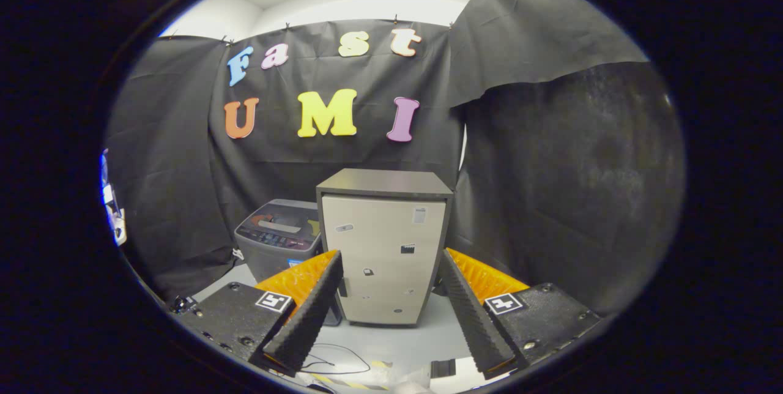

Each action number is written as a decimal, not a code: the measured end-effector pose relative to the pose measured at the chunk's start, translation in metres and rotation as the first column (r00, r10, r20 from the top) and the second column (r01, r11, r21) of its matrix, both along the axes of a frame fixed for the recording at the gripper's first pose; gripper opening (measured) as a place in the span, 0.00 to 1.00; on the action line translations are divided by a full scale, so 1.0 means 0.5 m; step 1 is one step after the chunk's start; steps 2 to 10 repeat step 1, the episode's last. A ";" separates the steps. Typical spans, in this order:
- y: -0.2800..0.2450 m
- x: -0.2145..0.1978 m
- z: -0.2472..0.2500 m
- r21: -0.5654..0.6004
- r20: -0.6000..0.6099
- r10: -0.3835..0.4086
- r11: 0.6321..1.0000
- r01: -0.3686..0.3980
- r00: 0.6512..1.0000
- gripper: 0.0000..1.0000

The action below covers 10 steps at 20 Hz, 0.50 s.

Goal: Put the clothes into the washing machine and then close the washing machine lid.

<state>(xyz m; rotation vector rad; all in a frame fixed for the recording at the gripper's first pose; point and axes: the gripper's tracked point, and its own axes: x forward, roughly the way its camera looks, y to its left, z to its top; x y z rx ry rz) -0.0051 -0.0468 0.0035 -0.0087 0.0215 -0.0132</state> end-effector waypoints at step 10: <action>0.000 0.000 0.004 -0.001 0.004 0.001 1.000 -0.001 1.000 1.00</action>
